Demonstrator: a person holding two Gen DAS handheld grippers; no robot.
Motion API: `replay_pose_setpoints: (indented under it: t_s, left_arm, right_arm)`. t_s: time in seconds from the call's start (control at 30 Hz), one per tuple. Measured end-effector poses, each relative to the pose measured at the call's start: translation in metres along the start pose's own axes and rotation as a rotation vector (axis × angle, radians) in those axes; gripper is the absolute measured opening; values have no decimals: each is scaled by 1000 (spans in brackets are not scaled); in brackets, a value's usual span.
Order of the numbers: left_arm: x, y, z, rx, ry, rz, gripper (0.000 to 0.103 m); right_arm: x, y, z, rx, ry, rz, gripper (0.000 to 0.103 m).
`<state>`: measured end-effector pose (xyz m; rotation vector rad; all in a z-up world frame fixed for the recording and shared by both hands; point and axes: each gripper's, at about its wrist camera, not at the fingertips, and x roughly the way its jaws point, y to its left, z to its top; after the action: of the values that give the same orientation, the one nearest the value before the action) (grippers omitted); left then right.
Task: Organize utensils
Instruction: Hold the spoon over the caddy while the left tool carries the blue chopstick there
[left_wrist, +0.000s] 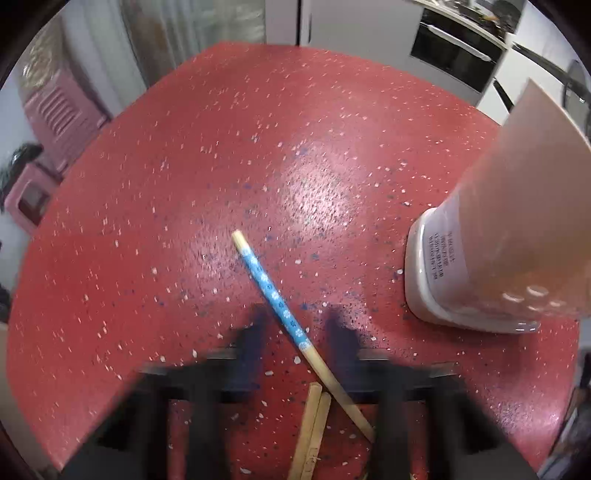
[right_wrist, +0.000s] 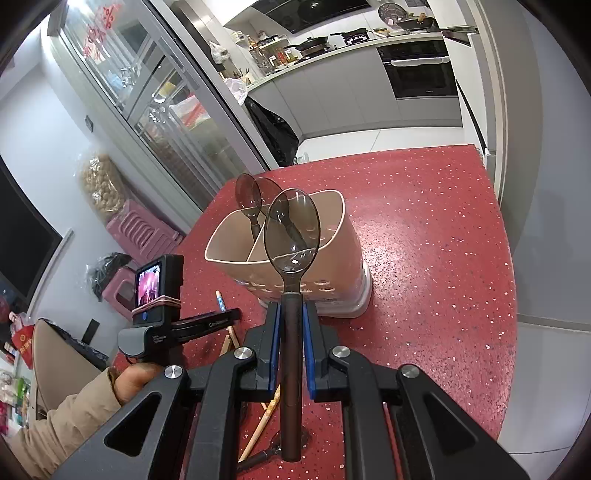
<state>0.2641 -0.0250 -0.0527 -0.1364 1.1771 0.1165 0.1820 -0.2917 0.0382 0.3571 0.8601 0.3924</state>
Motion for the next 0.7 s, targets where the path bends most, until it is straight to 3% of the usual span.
replay_pose_setpoints:
  t_s: [0.07, 0.3, 0.5, 0.7]
  left_arm:
    - [-4, 5, -1, -13, 0, -60, 33]
    - [-48, 26, -23, -6, -136, -177, 33]
    - [-92, 33, -29, -3, -232, -244, 33]
    - [-162, 37, -29, 31, -374, -299, 33]
  right_arm:
    - [0, -1, 0, 3, -1, -3, 13]
    - [0, -1, -1, 10, -3, -13, 13]
    - [-3, 7, 0, -2, -16, -12, 12]
    - [-13, 14, 10, -23, -63, -9, 12]
